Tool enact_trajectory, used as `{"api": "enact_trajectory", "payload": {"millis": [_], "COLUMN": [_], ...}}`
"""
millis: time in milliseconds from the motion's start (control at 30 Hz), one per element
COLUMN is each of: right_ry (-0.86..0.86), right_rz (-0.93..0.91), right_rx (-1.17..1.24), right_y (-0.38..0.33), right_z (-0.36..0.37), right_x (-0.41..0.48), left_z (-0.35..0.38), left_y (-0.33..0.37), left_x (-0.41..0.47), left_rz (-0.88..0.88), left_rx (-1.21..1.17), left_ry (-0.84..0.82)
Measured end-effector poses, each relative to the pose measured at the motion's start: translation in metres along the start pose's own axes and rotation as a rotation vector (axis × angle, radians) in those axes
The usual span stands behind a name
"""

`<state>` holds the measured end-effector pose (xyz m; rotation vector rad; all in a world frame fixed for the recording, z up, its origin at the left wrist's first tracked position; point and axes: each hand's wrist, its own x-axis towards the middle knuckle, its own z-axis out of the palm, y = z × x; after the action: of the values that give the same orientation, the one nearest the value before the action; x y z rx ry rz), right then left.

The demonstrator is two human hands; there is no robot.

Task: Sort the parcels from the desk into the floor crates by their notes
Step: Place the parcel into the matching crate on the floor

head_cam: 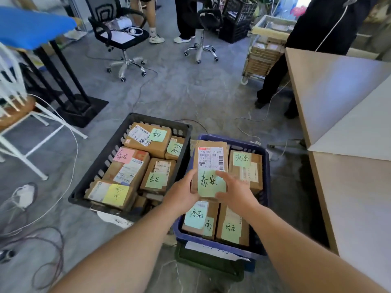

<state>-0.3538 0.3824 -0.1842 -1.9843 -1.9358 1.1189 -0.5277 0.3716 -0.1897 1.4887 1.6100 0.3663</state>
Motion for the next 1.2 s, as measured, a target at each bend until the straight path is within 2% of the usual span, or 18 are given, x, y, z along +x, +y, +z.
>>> {"api": "enact_trajectory", "payload": {"millis": [233, 633, 967, 1200], "right_ry": [-0.04, -0.092, -0.129, -0.146], "right_rz": [0.028, 0.166, 0.232, 0.266], "right_rx": [-0.078, -0.007, -0.021, -0.026], "right_y": [-0.055, -0.142, -0.132, -0.117], "right_z": [0.055, 0.181, 0.221, 0.235], "right_x": [0.031, 0.09, 0.139, 0.193], "left_z": [-0.049, -0.138, -0.125, -0.119], "left_y": [-0.065, -0.199, -0.24, -0.253], "left_x": [0.013, 0.058, 0.106, 0.16], "left_rz": [-0.028, -0.072, -0.065, -0.072], "left_rx": [-0.026, 0.101, 0.147, 0.322], "left_ry": [-0.019, -0.161, -0.189, -0.196]}}
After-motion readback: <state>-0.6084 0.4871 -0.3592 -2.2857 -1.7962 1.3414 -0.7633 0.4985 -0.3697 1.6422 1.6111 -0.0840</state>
